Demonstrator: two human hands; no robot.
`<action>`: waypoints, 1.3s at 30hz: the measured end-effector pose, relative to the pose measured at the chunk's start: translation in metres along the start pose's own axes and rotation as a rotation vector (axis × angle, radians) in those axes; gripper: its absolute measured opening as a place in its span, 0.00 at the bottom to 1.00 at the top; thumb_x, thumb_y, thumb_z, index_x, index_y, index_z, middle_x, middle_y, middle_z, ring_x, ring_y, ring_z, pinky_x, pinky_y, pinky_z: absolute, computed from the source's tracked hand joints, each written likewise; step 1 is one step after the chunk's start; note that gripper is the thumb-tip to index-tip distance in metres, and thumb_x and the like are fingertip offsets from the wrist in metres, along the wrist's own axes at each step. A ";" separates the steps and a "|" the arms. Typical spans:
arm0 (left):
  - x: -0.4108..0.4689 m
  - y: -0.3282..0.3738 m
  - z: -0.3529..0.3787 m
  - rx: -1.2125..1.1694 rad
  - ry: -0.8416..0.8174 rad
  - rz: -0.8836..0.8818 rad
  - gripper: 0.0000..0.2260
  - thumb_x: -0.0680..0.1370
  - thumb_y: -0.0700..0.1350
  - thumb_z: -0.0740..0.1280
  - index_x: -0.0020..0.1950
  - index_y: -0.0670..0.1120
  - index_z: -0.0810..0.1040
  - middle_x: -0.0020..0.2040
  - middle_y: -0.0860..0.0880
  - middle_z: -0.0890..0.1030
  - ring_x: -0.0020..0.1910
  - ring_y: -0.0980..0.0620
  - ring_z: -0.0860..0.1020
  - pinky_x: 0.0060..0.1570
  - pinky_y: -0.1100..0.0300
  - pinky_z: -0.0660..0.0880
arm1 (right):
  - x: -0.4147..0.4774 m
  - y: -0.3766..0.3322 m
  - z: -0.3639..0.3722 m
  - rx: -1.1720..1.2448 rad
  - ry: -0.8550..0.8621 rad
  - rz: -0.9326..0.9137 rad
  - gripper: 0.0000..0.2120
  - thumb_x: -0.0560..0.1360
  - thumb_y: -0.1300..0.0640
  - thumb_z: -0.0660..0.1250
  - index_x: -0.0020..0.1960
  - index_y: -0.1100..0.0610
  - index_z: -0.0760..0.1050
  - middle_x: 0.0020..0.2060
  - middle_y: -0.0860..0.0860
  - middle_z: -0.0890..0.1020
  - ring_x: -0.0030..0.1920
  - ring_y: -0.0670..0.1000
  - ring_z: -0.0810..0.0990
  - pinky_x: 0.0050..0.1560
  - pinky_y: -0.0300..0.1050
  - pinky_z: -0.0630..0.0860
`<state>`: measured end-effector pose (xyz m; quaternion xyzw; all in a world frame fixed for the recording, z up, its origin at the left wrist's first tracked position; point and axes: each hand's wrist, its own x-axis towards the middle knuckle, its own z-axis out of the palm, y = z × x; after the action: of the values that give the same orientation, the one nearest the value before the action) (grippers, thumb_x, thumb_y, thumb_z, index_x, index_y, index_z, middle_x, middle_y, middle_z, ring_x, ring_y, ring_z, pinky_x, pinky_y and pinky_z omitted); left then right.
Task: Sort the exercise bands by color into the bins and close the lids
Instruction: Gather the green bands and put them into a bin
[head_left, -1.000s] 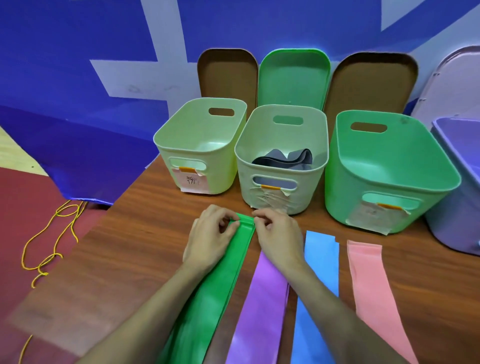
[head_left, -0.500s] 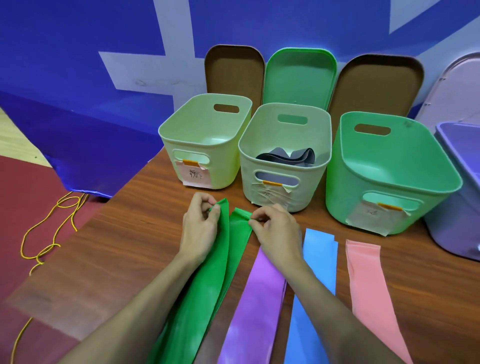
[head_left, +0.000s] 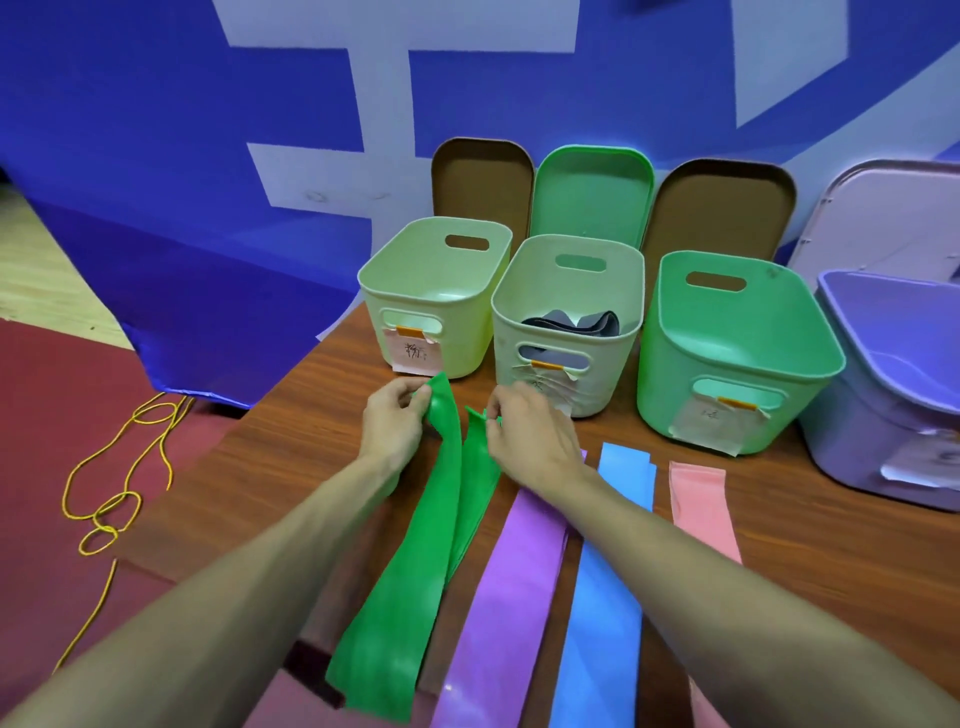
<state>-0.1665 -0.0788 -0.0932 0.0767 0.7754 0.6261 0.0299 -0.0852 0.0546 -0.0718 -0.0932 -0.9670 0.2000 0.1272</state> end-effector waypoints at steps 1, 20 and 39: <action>-0.003 0.010 -0.007 0.010 -0.012 0.044 0.07 0.80 0.39 0.63 0.53 0.43 0.80 0.44 0.48 0.82 0.41 0.54 0.79 0.36 0.68 0.74 | 0.004 -0.006 -0.008 0.041 -0.002 0.036 0.06 0.76 0.59 0.59 0.49 0.56 0.74 0.48 0.54 0.79 0.49 0.56 0.78 0.50 0.50 0.75; -0.074 0.227 -0.062 -0.253 -0.141 0.259 0.07 0.80 0.40 0.61 0.52 0.43 0.78 0.40 0.44 0.78 0.26 0.53 0.74 0.23 0.63 0.71 | -0.046 -0.059 -0.194 1.410 0.026 0.101 0.06 0.79 0.65 0.59 0.44 0.57 0.70 0.38 0.54 0.81 0.31 0.49 0.81 0.29 0.45 0.80; -0.053 0.316 0.103 -0.499 -0.252 0.259 0.07 0.81 0.38 0.57 0.55 0.41 0.73 0.54 0.39 0.77 0.40 0.44 0.82 0.37 0.57 0.82 | -0.023 0.065 -0.339 1.073 0.752 0.130 0.08 0.78 0.65 0.58 0.43 0.55 0.68 0.46 0.59 0.77 0.46 0.58 0.83 0.42 0.53 0.83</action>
<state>-0.0735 0.0772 0.1904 0.2421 0.5717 0.7813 0.0639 0.0407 0.2313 0.1976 -0.1384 -0.6151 0.6155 0.4729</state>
